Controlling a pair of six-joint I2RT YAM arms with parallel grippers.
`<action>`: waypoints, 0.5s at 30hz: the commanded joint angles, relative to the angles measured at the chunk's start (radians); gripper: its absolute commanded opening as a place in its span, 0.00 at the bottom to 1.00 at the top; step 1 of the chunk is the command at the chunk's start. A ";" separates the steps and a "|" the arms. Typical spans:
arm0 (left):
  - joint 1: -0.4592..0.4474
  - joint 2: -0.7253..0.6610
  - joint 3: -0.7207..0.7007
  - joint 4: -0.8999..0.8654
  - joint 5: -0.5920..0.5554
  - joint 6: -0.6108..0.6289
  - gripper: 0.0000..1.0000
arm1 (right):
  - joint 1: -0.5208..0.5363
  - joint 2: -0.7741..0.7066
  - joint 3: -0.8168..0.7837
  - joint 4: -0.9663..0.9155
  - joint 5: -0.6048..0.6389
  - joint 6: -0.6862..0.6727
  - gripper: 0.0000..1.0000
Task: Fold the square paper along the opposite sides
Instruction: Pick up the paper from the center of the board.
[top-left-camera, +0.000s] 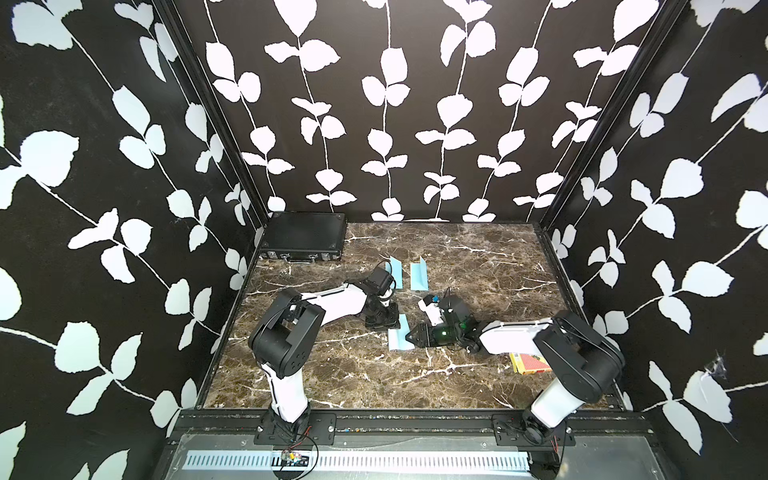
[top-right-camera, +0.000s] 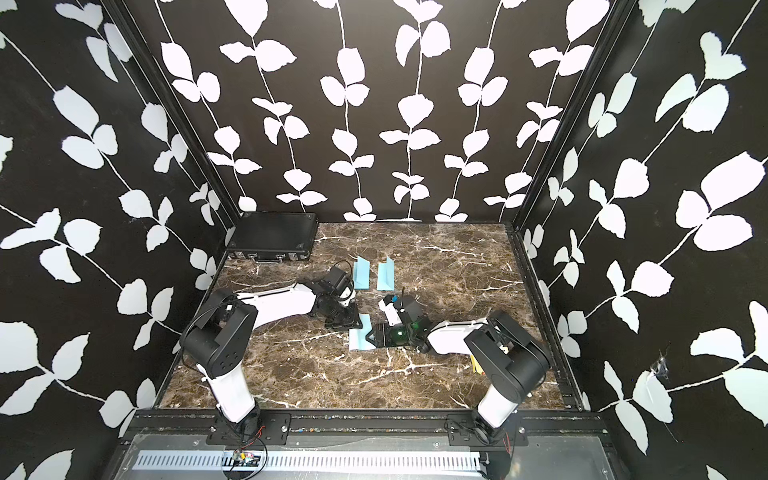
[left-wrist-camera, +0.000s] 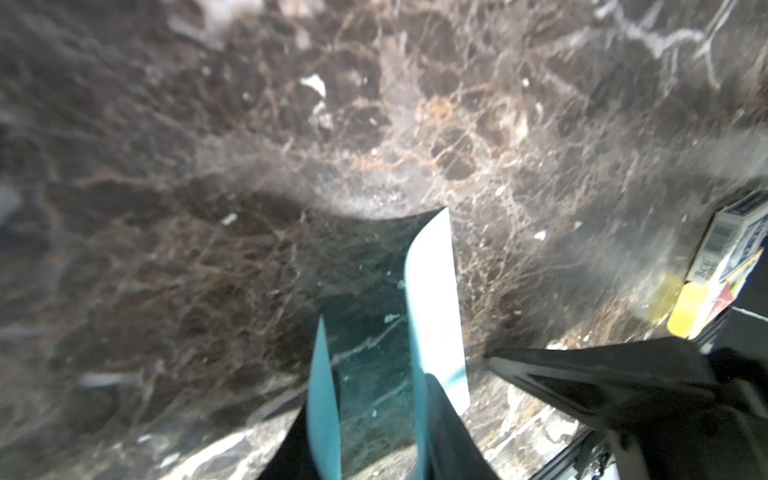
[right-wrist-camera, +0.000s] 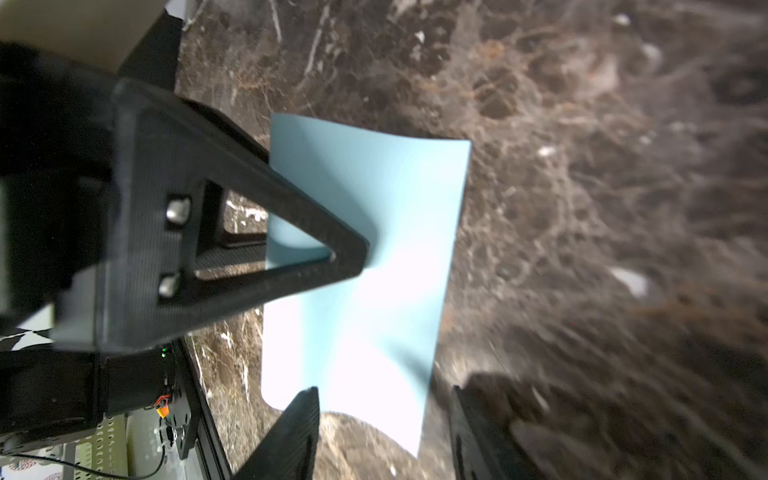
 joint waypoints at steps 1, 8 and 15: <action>0.030 -0.101 -0.031 0.039 0.073 0.045 0.27 | -0.035 -0.111 -0.004 -0.022 -0.026 -0.022 0.55; 0.106 -0.235 -0.047 0.168 0.307 0.064 0.25 | -0.174 -0.114 -0.013 0.306 -0.335 0.192 0.59; 0.120 -0.295 -0.069 0.303 0.462 0.034 0.25 | -0.233 -0.003 -0.011 0.631 -0.485 0.392 0.63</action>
